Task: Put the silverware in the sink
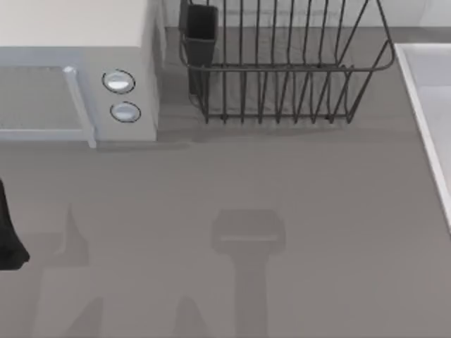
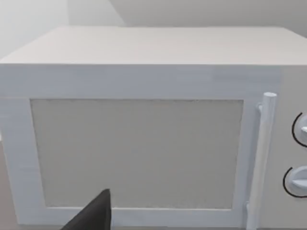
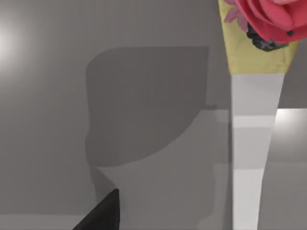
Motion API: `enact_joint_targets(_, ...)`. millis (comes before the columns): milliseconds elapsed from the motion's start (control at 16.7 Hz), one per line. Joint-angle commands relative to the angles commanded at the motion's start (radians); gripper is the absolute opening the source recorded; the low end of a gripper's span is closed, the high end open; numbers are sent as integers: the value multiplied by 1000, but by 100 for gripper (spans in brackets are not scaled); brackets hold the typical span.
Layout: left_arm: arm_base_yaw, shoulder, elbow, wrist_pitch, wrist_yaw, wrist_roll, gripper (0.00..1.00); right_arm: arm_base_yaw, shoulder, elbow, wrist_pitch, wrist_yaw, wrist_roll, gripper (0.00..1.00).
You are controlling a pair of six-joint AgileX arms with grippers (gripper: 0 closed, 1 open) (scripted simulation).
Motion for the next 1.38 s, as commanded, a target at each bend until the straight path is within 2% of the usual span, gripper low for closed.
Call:
enact_joint_targets(540, 0, 0, 0, 0, 0, 0, 100, 0, 0, 0, 0, 0, 0, 2)
enact_joint_targets(1020, 0, 0, 0, 0, 0, 0, 100, 0, 0, 0, 0, 0, 0, 0)
enact_joint_targets(1080, 0, 0, 0, 0, 0, 0, 100, 5, -71, 32, -103, 25, 45, 0)
enact_joint_targets(1380, 0, 0, 0, 0, 0, 0, 100, 1, -126, 126, -202, 25, 37, 0)
